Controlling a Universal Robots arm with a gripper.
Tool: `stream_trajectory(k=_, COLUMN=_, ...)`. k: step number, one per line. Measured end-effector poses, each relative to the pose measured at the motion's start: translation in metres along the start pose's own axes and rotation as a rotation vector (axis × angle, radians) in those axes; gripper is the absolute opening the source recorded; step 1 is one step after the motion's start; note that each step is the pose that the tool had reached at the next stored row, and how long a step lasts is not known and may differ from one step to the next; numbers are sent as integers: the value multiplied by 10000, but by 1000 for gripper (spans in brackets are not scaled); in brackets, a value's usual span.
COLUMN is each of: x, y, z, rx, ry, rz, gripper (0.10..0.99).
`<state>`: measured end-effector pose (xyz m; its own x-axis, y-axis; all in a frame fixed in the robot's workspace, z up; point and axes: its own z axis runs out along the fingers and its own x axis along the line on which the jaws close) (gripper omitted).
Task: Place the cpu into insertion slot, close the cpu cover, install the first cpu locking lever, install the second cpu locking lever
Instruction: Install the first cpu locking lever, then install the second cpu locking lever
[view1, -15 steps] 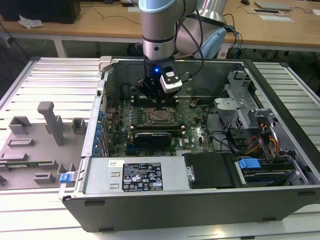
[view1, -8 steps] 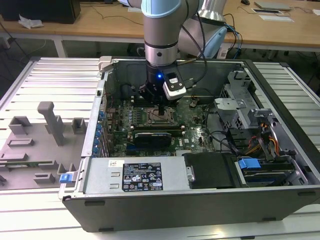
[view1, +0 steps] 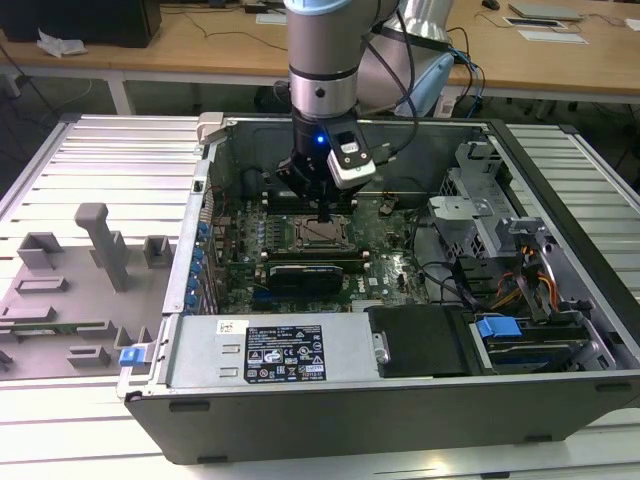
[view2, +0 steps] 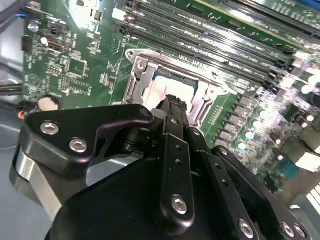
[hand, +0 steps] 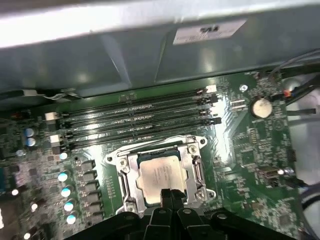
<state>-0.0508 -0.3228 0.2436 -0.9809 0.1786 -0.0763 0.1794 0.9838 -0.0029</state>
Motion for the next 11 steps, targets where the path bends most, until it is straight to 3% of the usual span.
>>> stream_trajectory(k=11, x=-1, y=0, z=-15, rx=0, ry=-1, rz=0, gripper=106)
